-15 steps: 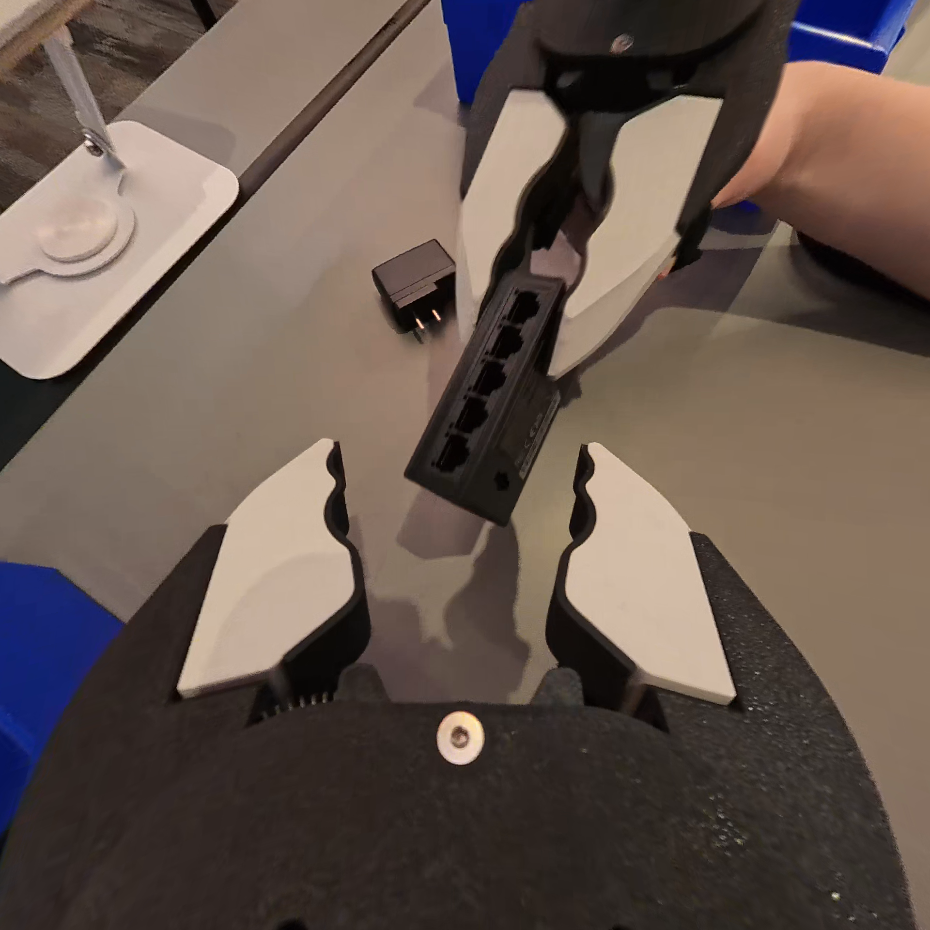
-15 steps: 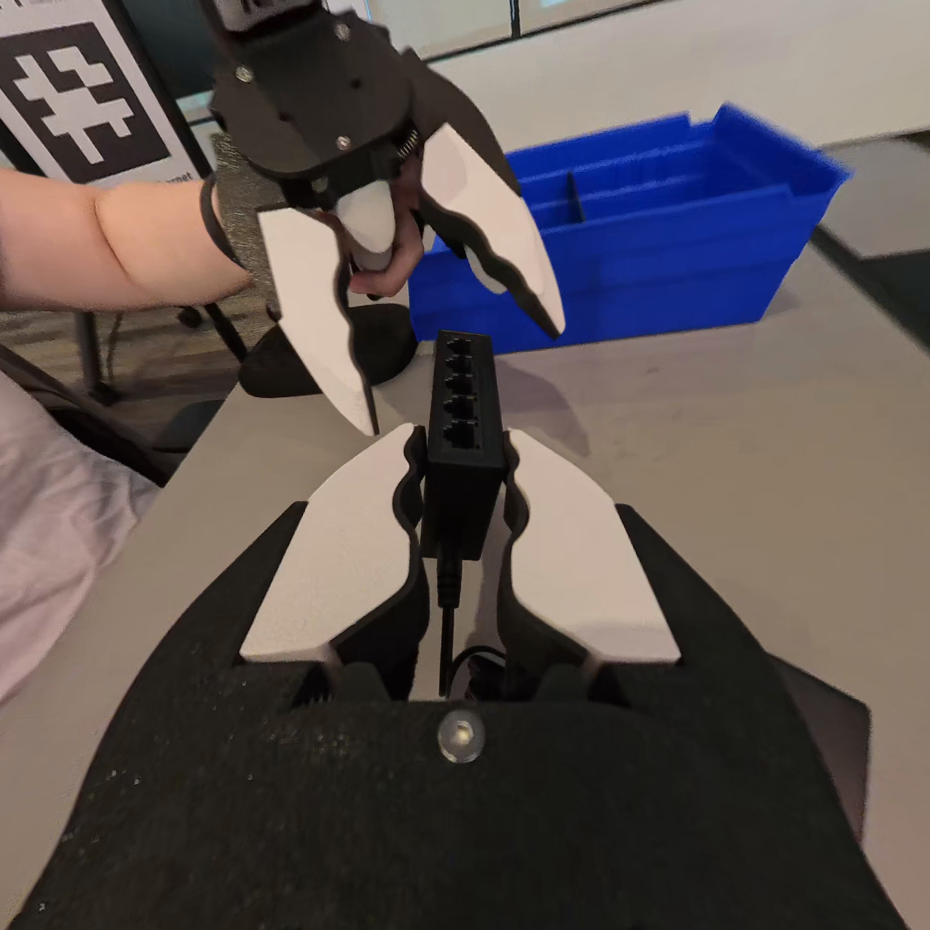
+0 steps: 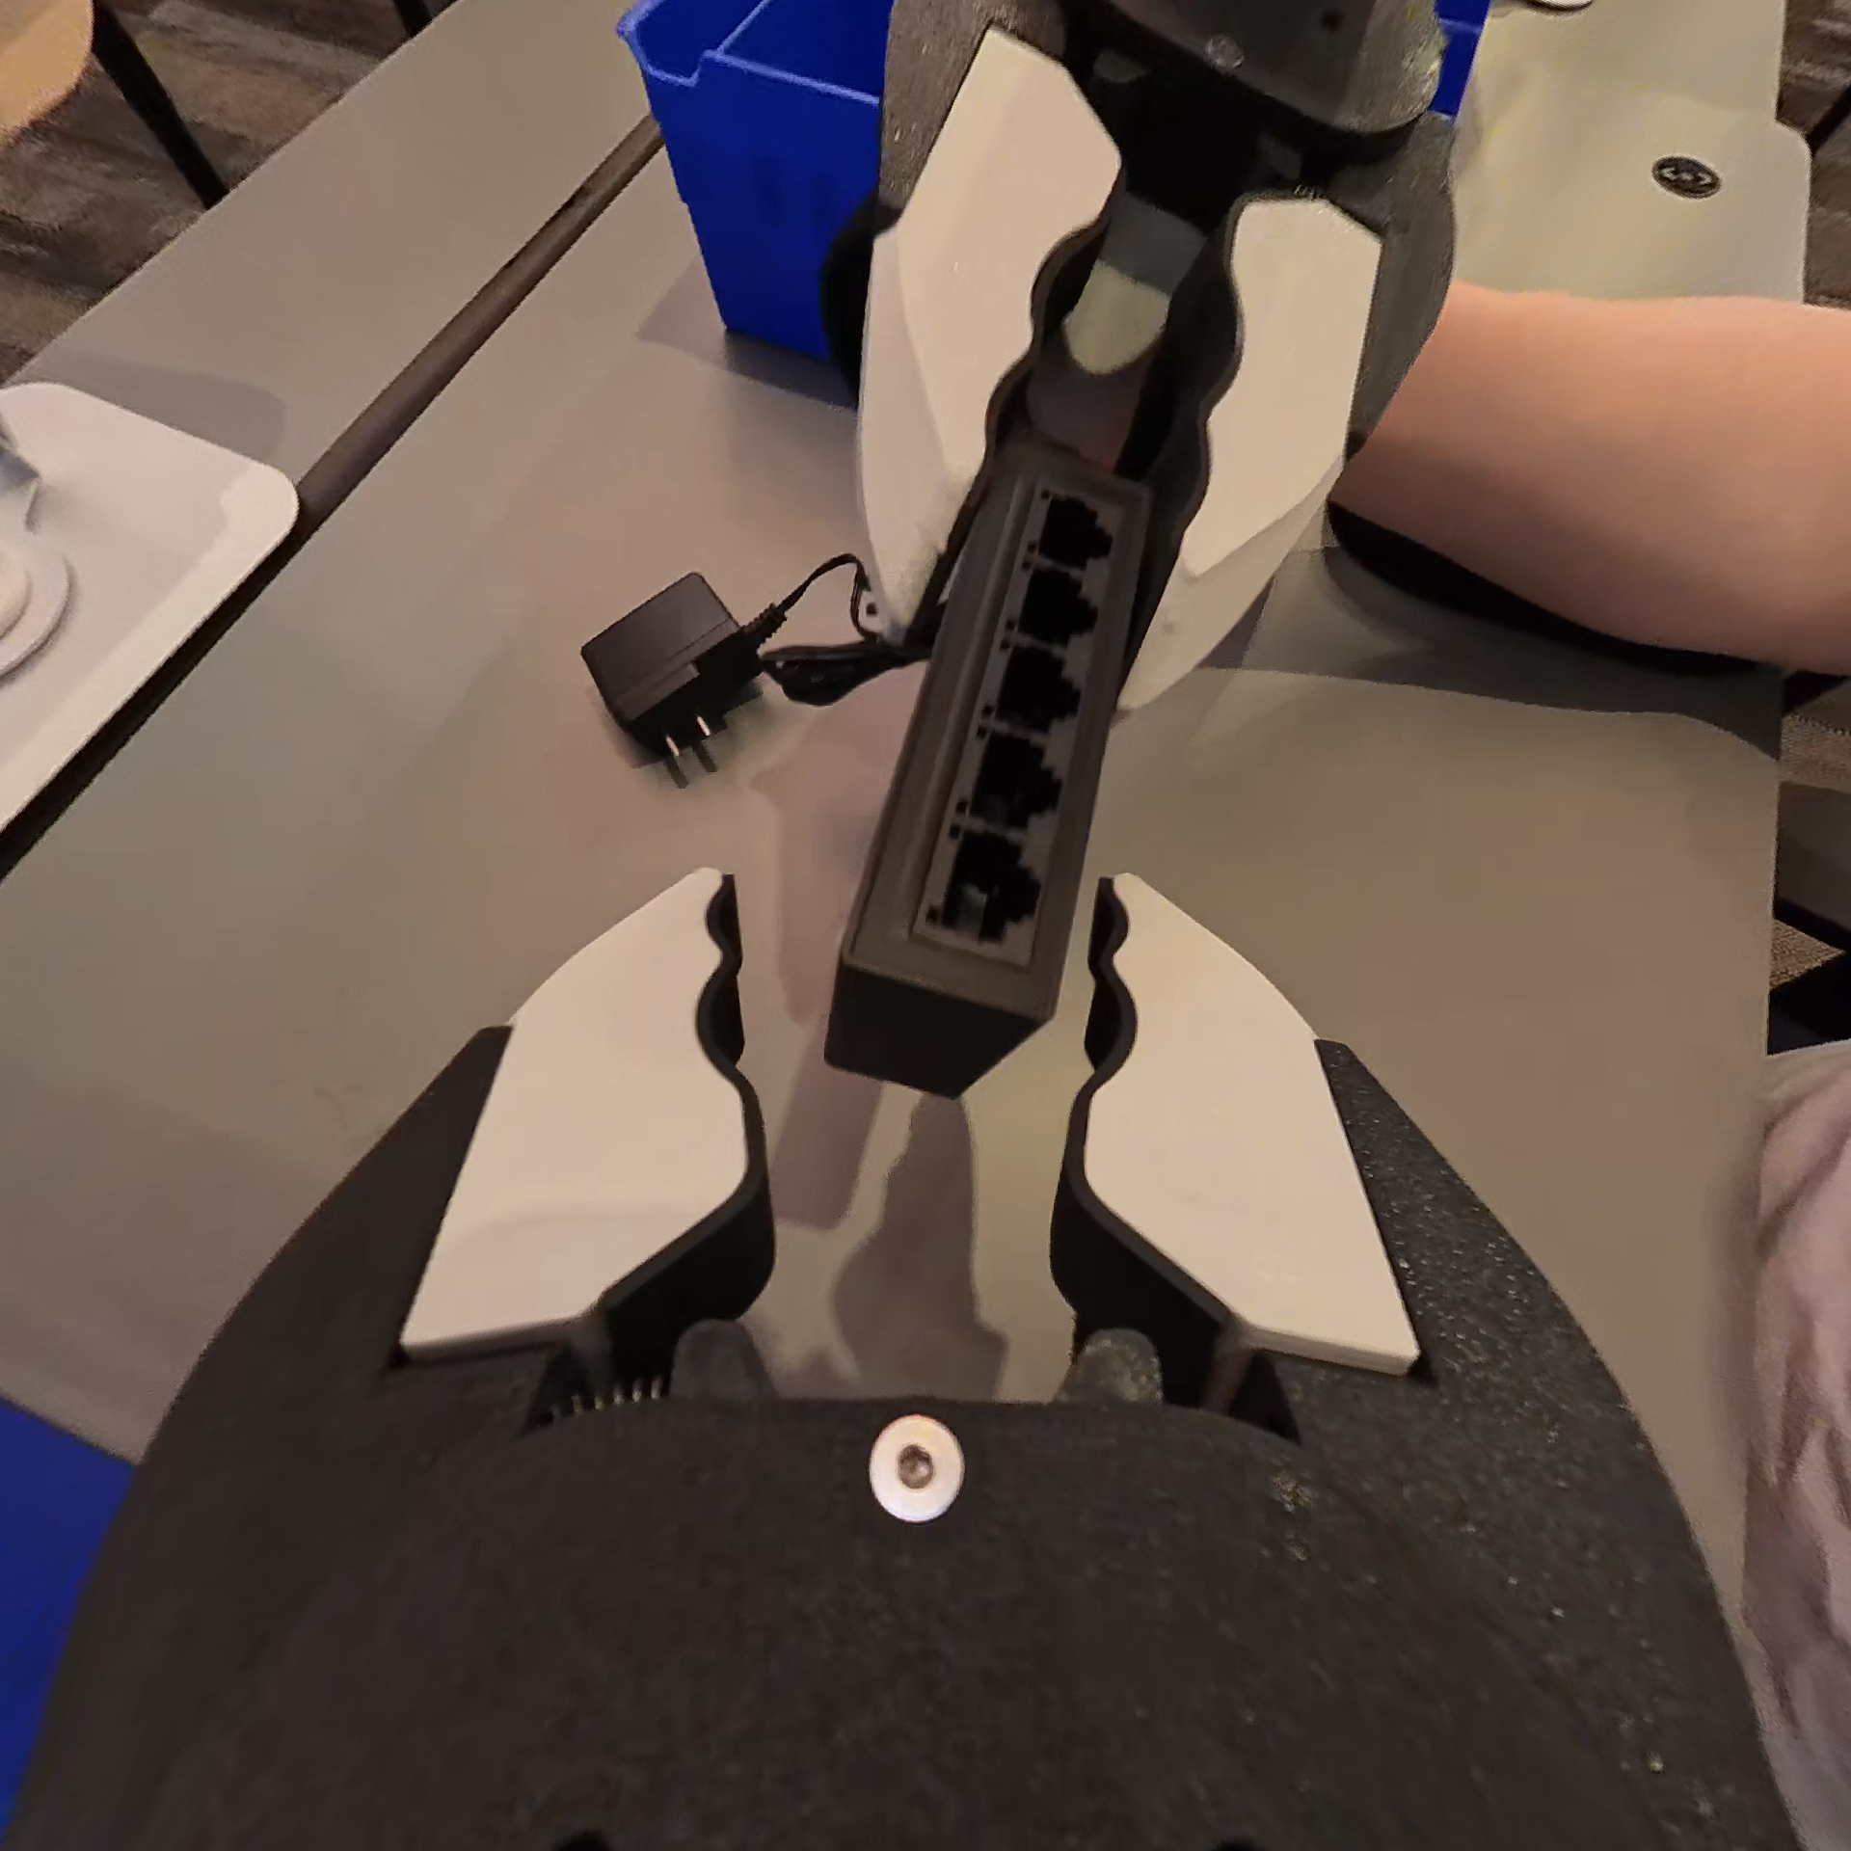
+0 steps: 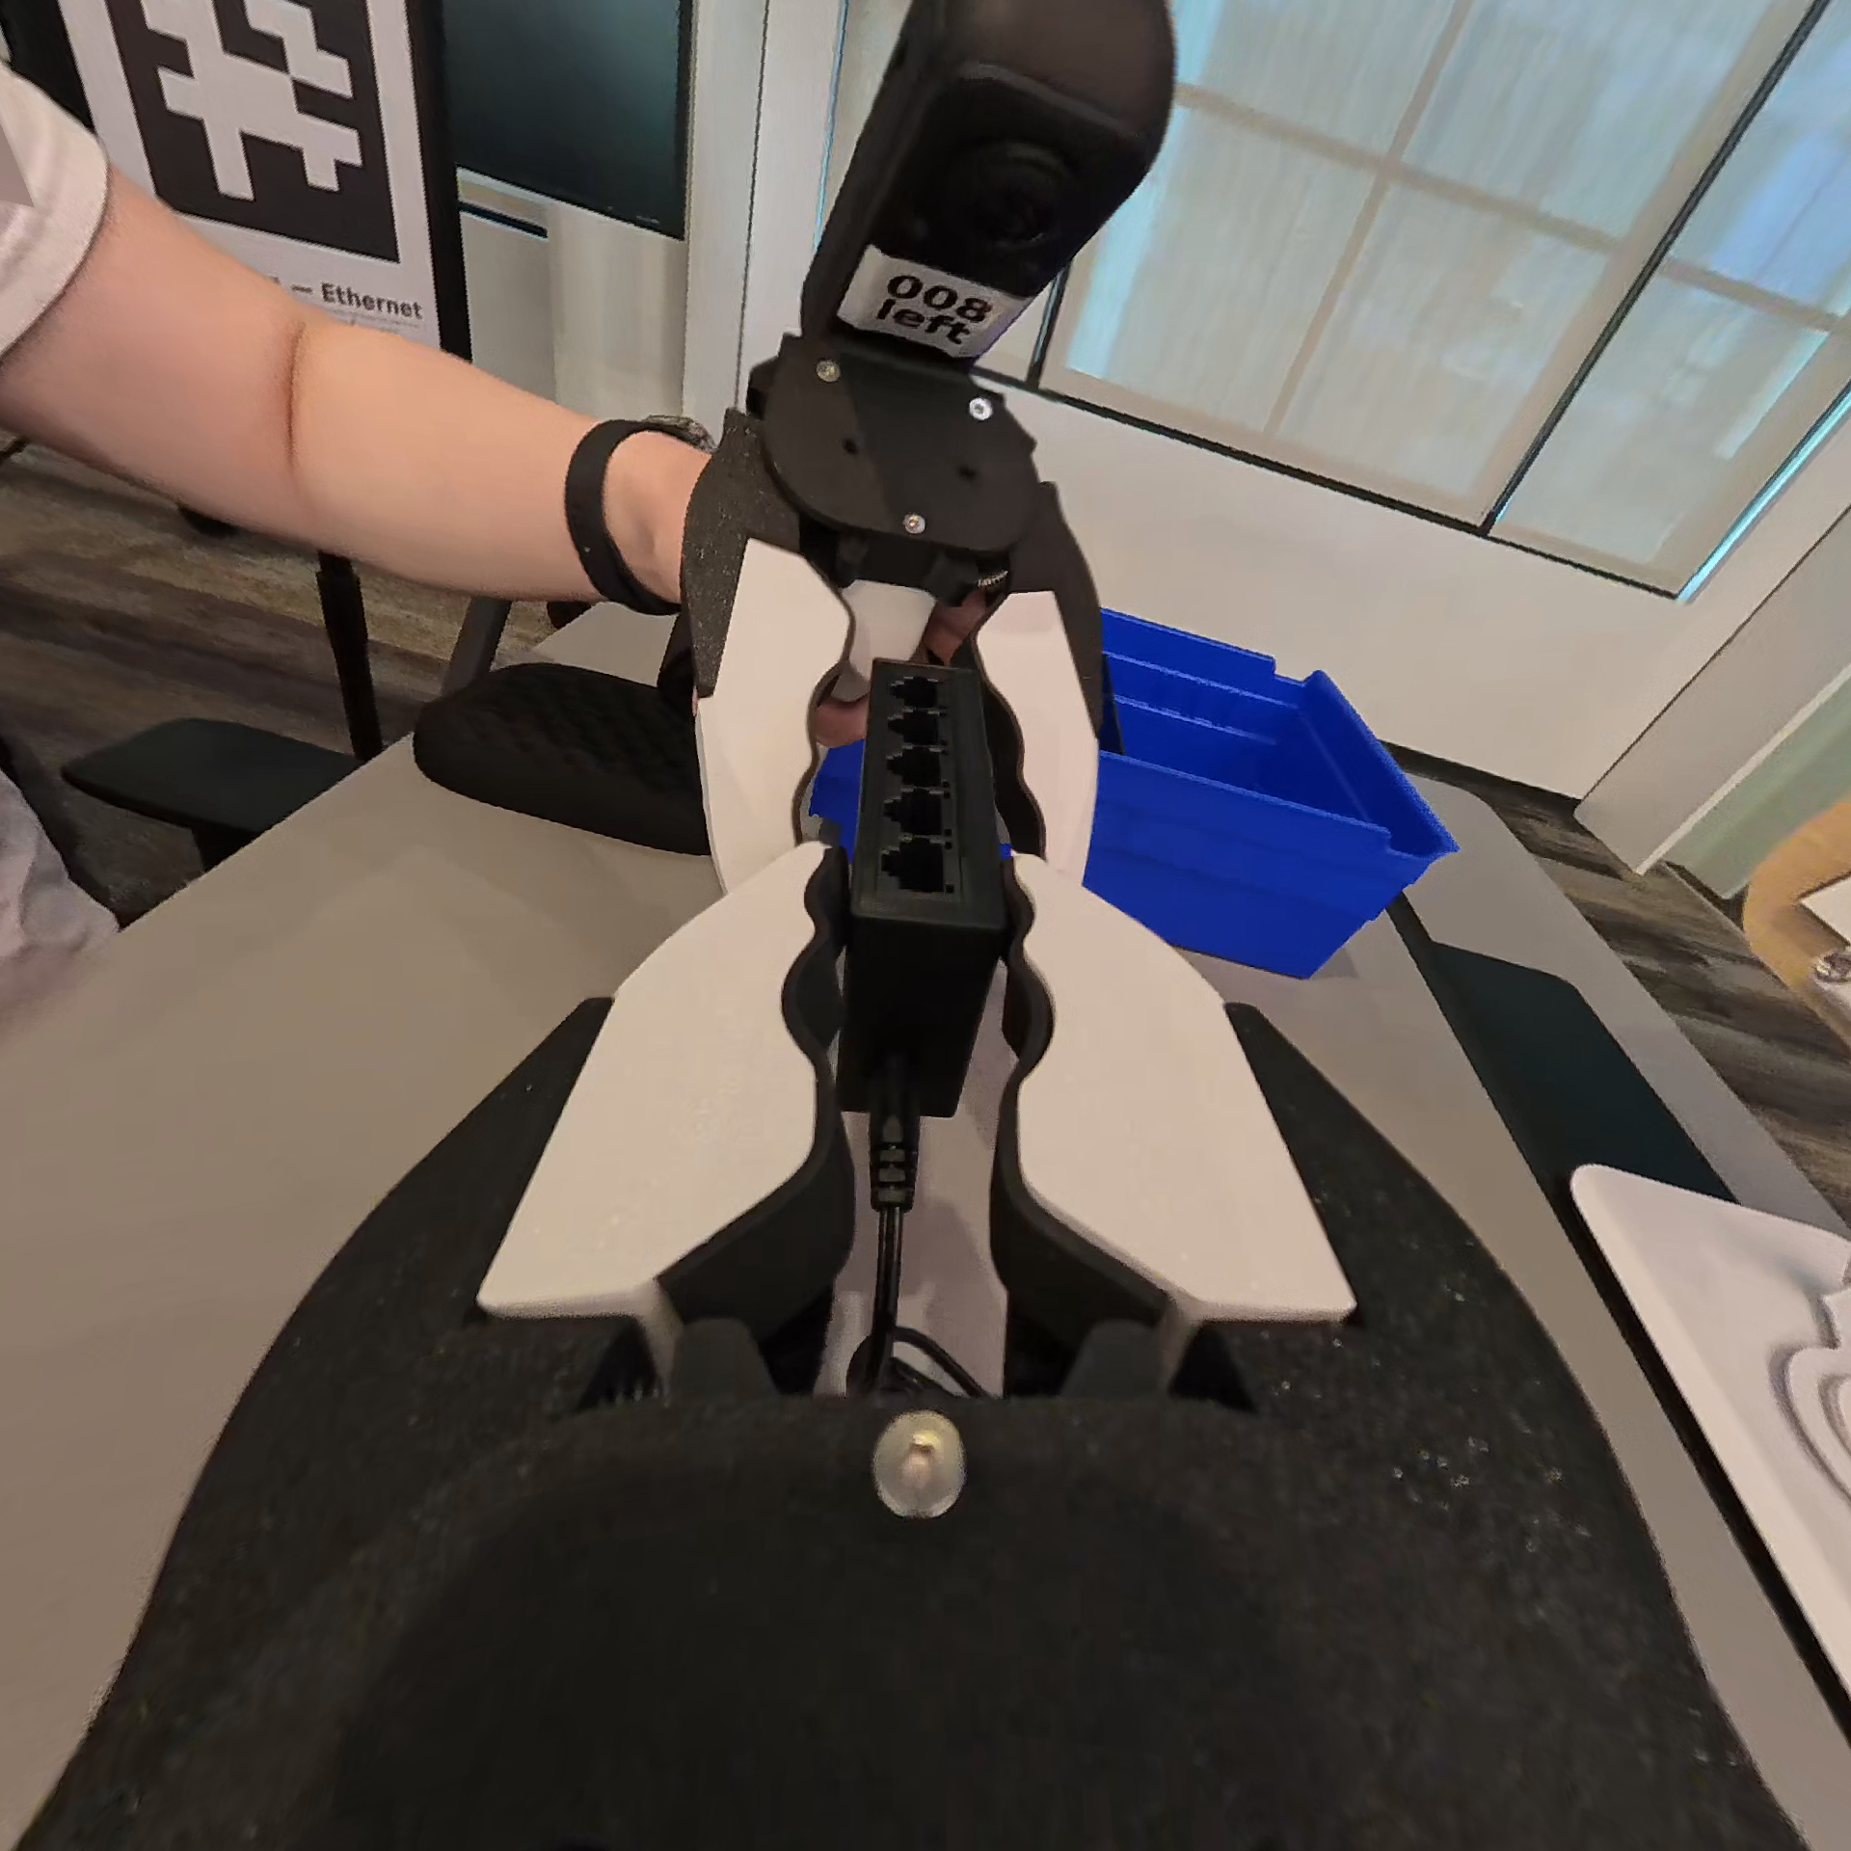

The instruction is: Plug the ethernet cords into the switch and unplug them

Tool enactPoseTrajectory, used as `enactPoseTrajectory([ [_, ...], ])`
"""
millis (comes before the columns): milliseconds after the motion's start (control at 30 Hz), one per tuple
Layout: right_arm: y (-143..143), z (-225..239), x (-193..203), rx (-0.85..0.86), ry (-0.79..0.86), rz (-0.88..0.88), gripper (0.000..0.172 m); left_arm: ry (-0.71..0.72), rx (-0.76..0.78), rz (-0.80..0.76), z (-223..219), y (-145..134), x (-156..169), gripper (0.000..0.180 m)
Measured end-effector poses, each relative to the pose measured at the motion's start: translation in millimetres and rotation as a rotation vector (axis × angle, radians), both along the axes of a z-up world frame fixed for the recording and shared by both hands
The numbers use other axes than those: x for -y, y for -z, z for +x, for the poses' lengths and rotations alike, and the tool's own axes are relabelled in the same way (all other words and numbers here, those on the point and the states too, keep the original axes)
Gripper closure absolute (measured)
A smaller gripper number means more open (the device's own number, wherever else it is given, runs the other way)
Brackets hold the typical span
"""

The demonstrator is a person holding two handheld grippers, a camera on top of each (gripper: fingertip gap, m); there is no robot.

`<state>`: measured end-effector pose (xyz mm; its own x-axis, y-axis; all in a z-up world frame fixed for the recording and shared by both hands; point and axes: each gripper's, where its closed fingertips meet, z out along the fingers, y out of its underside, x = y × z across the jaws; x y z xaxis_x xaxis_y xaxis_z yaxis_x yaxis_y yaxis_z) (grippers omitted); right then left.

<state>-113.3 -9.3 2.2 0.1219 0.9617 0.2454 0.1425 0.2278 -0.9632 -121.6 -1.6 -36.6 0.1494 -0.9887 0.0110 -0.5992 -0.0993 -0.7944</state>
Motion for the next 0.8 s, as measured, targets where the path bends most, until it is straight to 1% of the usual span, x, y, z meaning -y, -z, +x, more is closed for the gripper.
enactPoseTrajectory([
  [33, 1.1, -1.0, 0.6, 0.009, 0.0, 0.012, 0.144, 0.01, 0.002, 0.003, 1.5, -1.8, 1.6, 0.119],
  [133, 4.4, -2.6, 0.8, 0.029, 0.002, 0.04, 0.144, 0.042, 0.006, 0.034, 3.9, -6.2, 5.1, 0.145],
  [267, 6.1, -1.6, 0.4, 0.035, -0.002, 0.026, 0.143, 0.059, -0.002, 0.067, 4.8, -6.8, 5.0, 0.148],
  [433, 6.5, 0.7, -4.8, 0.024, 0.011, -0.04, 0.142, 0.055, -0.021, 0.204, 5.5, -11.8, 1.3, 0.152],
  [667, 8.3, 1.6, -9.4, 0.017, 0.026, -0.065, 0.141, 0.056, -0.046, 0.242, 5.7, -10.0, -2.9, 0.152],
  [800, -1.8, 5.9, -14.9, -0.054, 0.049, -0.118, 0.13, 0.053, -0.071, 0.294, 4.4, -10.1, -6.5, 0.152],
])
